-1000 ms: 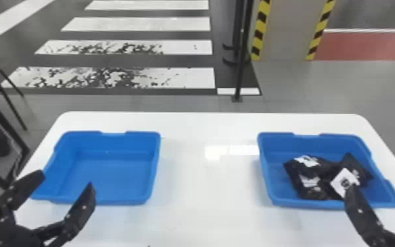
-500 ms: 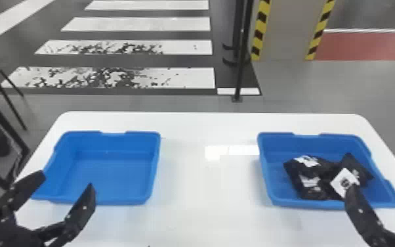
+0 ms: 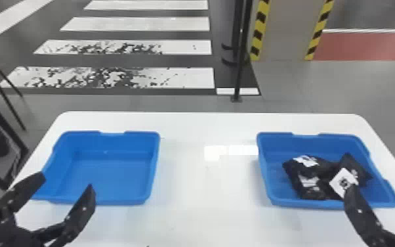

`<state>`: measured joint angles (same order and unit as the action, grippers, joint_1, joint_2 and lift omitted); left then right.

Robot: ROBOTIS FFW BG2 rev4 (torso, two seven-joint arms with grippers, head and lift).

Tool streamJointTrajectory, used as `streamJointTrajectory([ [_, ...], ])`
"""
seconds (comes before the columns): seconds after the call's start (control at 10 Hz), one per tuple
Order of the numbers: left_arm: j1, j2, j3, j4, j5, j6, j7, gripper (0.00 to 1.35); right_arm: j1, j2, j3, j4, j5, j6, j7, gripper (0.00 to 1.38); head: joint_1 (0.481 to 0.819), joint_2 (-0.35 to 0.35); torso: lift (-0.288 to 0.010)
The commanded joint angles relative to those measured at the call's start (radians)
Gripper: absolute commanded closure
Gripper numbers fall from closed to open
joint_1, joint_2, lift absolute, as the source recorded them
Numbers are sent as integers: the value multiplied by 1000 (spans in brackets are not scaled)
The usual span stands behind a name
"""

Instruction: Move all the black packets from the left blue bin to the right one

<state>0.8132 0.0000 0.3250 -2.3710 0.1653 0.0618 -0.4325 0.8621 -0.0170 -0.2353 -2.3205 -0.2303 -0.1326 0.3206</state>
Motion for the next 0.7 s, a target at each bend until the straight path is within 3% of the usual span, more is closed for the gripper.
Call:
streamJointTrajectory([
  [0.0,-1,-3,-2,4,4,2,0,133,2,0,0,0,-1,0,0,136,695,20,-140],
  [0.6,-1,-3,-2,9,10,-5,0,133,-1,0,2,2,-3,0,0,136,695,21,-140],
])
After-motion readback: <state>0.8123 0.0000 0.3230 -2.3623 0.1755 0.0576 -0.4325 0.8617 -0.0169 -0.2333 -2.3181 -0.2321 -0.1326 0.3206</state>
